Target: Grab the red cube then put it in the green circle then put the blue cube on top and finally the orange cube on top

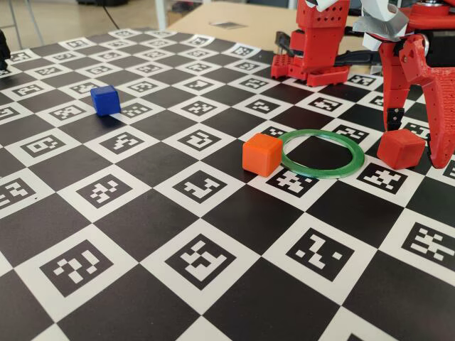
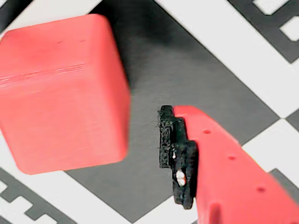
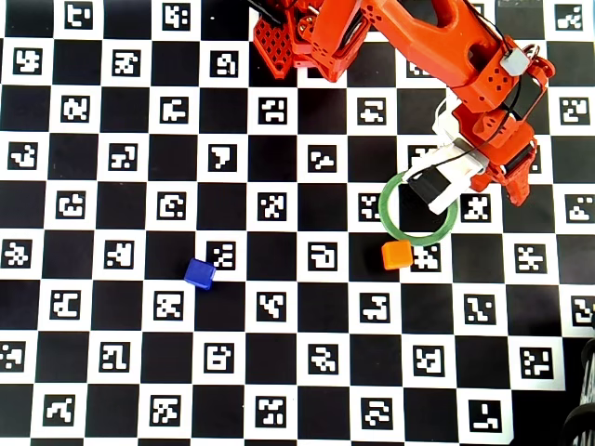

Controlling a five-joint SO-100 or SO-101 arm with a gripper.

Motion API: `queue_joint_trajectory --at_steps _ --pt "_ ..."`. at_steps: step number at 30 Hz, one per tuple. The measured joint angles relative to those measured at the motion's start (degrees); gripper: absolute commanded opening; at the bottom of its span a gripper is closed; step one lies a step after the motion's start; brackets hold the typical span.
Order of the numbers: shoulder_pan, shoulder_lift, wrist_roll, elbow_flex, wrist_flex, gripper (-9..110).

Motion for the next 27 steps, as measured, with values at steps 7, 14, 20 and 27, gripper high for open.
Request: queue_joint_trajectory --at_steps 7,14,20,27 --pt "0.0 0.0 -3.25 0.0 -1.49 46" --pt "0.0 0.0 -6.68 0.0 -1.49 45" --pt "0.18 -1.76 -8.44 0.0 -1.41 44" --pt "1.49 -2.46 -8.35 0.0 -0.44 44"
